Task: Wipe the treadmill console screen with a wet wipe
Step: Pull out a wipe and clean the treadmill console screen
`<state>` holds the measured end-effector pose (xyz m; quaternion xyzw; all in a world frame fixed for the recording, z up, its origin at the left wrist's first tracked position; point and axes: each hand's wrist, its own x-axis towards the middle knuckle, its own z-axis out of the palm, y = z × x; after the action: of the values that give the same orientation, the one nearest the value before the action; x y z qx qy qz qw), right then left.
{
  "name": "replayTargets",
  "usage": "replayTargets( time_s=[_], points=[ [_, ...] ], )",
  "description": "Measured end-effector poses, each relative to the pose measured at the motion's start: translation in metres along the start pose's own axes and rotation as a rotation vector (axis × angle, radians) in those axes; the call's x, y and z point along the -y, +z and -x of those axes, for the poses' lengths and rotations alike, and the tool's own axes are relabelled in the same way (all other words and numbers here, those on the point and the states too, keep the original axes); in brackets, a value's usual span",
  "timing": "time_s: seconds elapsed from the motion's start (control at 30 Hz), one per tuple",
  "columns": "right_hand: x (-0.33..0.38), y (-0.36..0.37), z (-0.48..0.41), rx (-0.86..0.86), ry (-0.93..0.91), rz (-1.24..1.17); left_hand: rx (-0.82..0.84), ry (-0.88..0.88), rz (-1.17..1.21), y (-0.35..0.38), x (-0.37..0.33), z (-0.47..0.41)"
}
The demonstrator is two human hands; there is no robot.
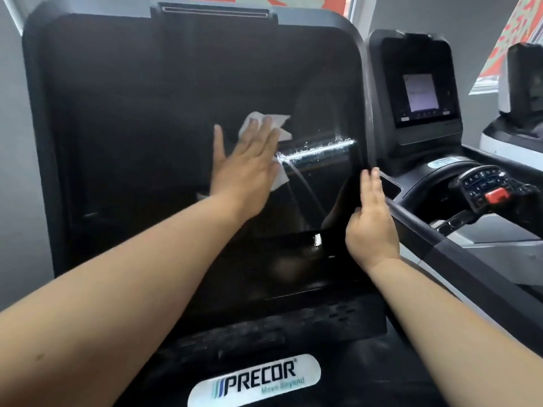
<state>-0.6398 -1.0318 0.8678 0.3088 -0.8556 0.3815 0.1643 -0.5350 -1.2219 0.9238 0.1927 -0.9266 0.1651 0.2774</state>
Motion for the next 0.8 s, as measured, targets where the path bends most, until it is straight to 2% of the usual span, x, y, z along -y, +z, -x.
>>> replayTargets(
  time_s=[0.03,0.1,0.17,0.2,0.27,0.3,0.33,0.4,0.43,0.47,0.5,0.57,0.63,0.7,0.73,0.8],
  points=[
    [-0.003,-0.001,0.004,-0.010,0.038,-0.014,-0.040,0.111,-0.020,0.006,-0.015,0.007],
    [-0.010,-0.001,0.013,0.006,0.088,-0.046,-0.080,0.446,-0.113,0.026,-0.044,0.042],
    [-0.016,-0.001,0.020,0.034,0.108,-0.065,0.022,0.698,-0.070,0.035,-0.051,0.084],
    [-0.018,-0.001,0.022,0.039,0.110,-0.075,0.052,0.748,-0.052,0.035,-0.044,0.093],
    [-0.021,-0.002,0.028,0.039,0.120,-0.083,-0.046,0.703,-0.088,0.030,-0.024,0.075],
    [-0.022,-0.001,0.033,0.042,0.123,-0.079,-0.093,0.586,-0.155,0.026,-0.014,0.057],
    [-0.024,0.000,0.037,0.045,0.125,-0.073,-0.051,0.407,-0.201,0.021,-0.003,0.037],
    [-0.025,0.002,0.046,0.052,0.136,-0.068,0.018,0.137,-0.098,0.011,0.004,0.010],
    [-0.025,0.003,0.050,0.057,0.146,-0.060,0.021,0.091,-0.046,0.010,-0.003,0.011],
    [-0.025,0.004,0.053,0.062,0.154,-0.049,0.012,0.137,-0.042,0.013,-0.017,0.022],
    [-0.025,0.004,0.055,0.063,0.153,-0.041,-0.018,0.256,-0.082,0.022,-0.034,0.044],
    [-0.025,0.003,0.057,0.066,0.146,-0.042,0.002,0.584,-0.087,0.038,-0.057,0.105],
    [-0.024,0.001,0.061,0.088,0.155,-0.040,0.171,0.780,0.045,0.037,-0.049,0.147],
    [-0.022,0.000,0.065,0.101,0.153,-0.035,0.141,0.806,0.115,0.033,-0.023,0.143],
    [-0.021,0.000,0.067,0.101,0.150,-0.034,0.097,0.750,0.118,0.032,-0.009,0.131],
    [-0.018,0.001,0.070,0.091,0.146,-0.034,-0.016,0.532,0.071,0.023,0.021,0.105]
  ],
)
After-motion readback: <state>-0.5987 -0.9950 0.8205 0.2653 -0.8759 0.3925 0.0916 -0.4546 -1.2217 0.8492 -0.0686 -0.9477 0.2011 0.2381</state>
